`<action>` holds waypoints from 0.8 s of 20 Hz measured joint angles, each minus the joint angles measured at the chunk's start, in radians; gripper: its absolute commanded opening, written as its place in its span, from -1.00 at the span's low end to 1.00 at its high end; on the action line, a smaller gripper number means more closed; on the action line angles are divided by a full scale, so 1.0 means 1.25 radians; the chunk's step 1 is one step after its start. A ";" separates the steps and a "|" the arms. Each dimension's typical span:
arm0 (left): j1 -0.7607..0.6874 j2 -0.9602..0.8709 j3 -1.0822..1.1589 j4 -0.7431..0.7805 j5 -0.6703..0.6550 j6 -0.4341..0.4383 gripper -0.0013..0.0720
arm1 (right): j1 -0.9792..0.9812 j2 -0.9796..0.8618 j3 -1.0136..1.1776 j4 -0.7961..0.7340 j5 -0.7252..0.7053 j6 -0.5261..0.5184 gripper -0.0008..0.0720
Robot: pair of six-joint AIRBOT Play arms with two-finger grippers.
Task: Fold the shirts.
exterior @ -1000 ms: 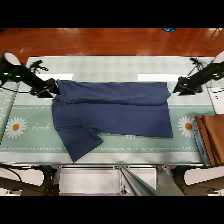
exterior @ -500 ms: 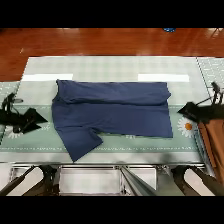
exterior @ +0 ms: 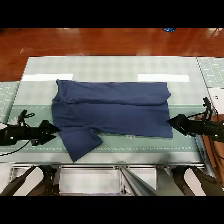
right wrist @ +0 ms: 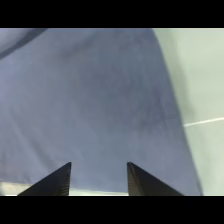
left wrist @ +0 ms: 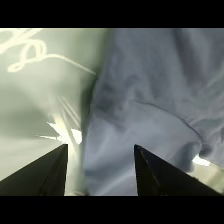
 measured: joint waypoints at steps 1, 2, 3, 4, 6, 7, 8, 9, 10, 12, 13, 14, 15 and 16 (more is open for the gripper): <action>-0.019 -0.011 -0.005 -0.012 0.006 0.000 0.42 | 0.000 0.002 -0.002 0.015 0.002 -0.001 0.14; -0.038 -0.022 -0.007 -0.021 0.013 0.000 0.42 | 0.000 0.003 -0.004 0.029 0.002 -0.002 0.14; -0.059 -0.033 -0.009 -0.027 0.021 0.000 0.41 | -0.001 0.004 -0.002 0.038 0.002 -0.002 0.14; -0.082 -0.046 -0.009 -0.042 0.031 0.000 0.31 | -0.001 0.005 0.002 0.047 -0.004 -0.002 0.14; -0.123 -0.071 -0.002 -0.055 0.052 0.001 -0.54 | -0.002 0.005 0.025 0.040 -0.020 0.005 0.14; -0.142 -0.082 0.005 -0.055 0.068 0.002 -0.91 | -0.007 0.006 0.040 0.021 -0.025 0.016 0.14; -0.156 -0.090 0.012 -0.057 0.073 0.004 -0.91 | -0.014 0.005 0.051 -0.009 -0.028 0.032 0.14; -0.168 -0.096 0.022 -0.060 0.078 0.004 -0.91 | -0.026 0.006 0.060 -0.047 -0.027 0.052 0.14; -0.176 -0.100 0.032 -0.060 0.080 0.005 -0.91 | -0.040 0.006 0.063 -0.083 -0.022 0.072 0.14; -0.186 -0.105 0.057 -0.060 0.081 0.010 -0.91 | -0.078 0.005 0.056 -0.155 0.000 0.109 0.14; -0.190 -0.105 0.070 -0.066 0.073 0.013 -0.91 | -0.099 0.006 0.046 -0.176 0.010 0.120 0.14; -0.192 -0.106 0.080 -0.069 0.062 0.015 -0.91 | -0.118 0.006 0.033 -0.189 0.022 0.121 0.14; -0.193 -0.107 0.089 -0.072 0.055 0.017 -0.91 | -0.133 0.006 0.017 -0.195 0.034 0.118 0.14; -0.195 -0.107 0.096 -0.078 0.053 0.018 -0.91 | -0.143 0.005 -0.001 -0.194 0.044 0.111 0.14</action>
